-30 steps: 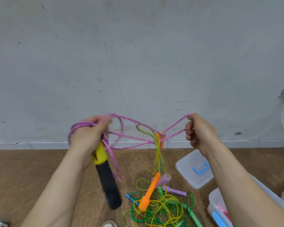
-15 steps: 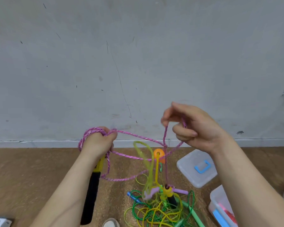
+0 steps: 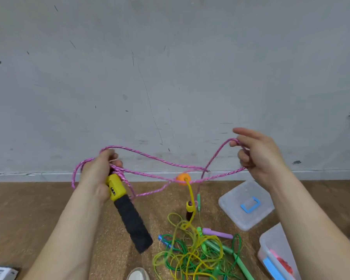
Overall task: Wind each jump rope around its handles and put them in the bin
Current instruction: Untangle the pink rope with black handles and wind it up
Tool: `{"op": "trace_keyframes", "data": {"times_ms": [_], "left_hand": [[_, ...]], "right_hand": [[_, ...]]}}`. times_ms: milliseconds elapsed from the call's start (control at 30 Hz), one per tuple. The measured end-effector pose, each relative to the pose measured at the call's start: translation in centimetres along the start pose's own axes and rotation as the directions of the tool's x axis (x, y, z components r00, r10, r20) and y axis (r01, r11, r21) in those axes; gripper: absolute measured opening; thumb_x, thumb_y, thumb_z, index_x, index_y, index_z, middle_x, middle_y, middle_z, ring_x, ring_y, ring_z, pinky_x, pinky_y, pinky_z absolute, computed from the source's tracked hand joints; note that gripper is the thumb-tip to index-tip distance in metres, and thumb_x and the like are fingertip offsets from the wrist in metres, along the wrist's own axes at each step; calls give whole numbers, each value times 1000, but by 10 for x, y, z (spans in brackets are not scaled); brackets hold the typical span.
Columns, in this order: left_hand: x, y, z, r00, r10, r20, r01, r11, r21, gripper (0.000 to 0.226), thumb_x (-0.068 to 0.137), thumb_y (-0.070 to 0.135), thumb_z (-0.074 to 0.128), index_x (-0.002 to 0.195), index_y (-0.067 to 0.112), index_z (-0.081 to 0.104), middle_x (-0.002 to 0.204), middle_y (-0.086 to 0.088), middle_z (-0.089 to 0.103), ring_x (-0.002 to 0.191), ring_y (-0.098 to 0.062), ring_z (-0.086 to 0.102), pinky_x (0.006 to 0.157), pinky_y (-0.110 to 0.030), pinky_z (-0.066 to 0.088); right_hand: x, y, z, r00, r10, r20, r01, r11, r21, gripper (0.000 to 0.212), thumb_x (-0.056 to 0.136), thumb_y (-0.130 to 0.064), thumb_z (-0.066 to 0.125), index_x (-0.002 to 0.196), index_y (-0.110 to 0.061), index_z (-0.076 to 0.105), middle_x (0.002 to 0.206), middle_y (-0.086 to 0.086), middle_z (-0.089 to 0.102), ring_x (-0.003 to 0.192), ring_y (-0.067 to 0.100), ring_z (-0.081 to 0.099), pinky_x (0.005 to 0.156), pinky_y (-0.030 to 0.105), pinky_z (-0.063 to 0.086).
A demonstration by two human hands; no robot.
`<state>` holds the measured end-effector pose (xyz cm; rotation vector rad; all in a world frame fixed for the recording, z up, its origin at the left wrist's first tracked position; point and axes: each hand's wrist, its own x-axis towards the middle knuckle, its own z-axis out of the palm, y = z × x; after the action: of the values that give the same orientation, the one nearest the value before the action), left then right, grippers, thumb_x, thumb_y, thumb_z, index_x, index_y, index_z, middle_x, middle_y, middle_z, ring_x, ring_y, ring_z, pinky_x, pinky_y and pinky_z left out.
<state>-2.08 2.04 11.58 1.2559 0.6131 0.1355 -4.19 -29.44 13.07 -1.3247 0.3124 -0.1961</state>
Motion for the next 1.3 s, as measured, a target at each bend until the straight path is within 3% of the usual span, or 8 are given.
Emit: {"op": "trace_keyframes", "data": {"times_ms": [167, 367, 533, 833, 933, 1033, 1167, 1300], "left_hand": [[-19, -10, 7, 943, 8, 333, -252, 672, 697, 20, 83, 26, 67, 70, 10, 71, 50, -4, 58, 42, -14, 42, 44, -20, 35], [-21, -9, 9, 863, 90, 496, -409, 701, 584, 20, 85, 37, 66, 75, 23, 75, 51, -3, 57, 50, -17, 44, 55, -28, 34], [-30, -41, 25, 824, -142, 549, -519, 201, 831, 11, 81, 26, 65, 89, 19, 68, 56, -1, 68, 52, -18, 61, 48, -19, 44], [-18, -49, 36, 891, 6, 453, -444, 211, 871, 18, 87, 23, 54, 74, 17, 65, 59, -7, 66, 55, -24, 59, 59, -31, 49], [-13, -41, 34, 927, 65, 368, -328, 615, 717, 23, 88, 28, 58, 82, 11, 72, 51, -3, 57, 46, -16, 47, 55, -26, 39], [-29, -35, 37, 801, -70, 595, -266, 848, 458, 22, 89, 23, 64, 110, 19, 70, 46, 4, 49, 41, -11, 39, 46, -22, 36], [-62, -49, 57, 546, -145, 825, -356, 851, 385, 24, 86, 12, 68, 109, 11, 68, 48, 7, 46, 44, -10, 36, 46, -18, 36], [-61, -51, 65, 652, 74, 755, -447, 842, 303, 19, 91, 25, 60, 83, 11, 70, 47, 2, 45, 44, -10, 39, 48, -20, 36]], "right_hand": [[-17, 0, 21, 941, 6, 339, -13, 1000, 17, 49, 95, 6, 46, 136, -20, 46, 111, 8, 72, 35, 6, 20, 39, 17, 16], [-25, -4, 29, 899, -83, 429, 101, 995, -19, 55, 94, 10, 41, 139, -22, 43, 116, 5, 71, 37, 11, 28, 41, 20, 20], [-39, -21, 43, 811, -146, 567, 41, 980, 194, 42, 88, 9, 43, 119, -13, 60, 117, 6, 70, 48, 15, 57, 44, 20, 19], [-47, -33, 50, 800, -239, 550, -106, 846, 522, 46, 62, 8, 38, 78, -16, 73, 72, 0, 68, 79, 19, 68, 55, 23, 33], [-44, -36, 38, 816, -257, 518, -113, 807, 579, 45, 64, 7, 37, 80, -17, 72, 73, -2, 67, 82, 18, 67, 54, 22, 33], [-44, -36, 33, 801, -249, 544, -119, 824, 553, 44, 64, 5, 40, 85, -18, 71, 78, -3, 67, 74, 14, 62, 52, 19, 29], [-51, -31, 46, 732, -250, 634, -112, 874, 474, 47, 66, 6, 48, 96, -19, 73, 97, -1, 72, 71, 11, 60, 52, 18, 28], [-40, -29, 31, 753, -130, 644, -322, 781, 535, 32, 79, -8, 51, 106, -15, 68, 108, 0, 72, 62, 10, 63, 40, 11, 35]]}}
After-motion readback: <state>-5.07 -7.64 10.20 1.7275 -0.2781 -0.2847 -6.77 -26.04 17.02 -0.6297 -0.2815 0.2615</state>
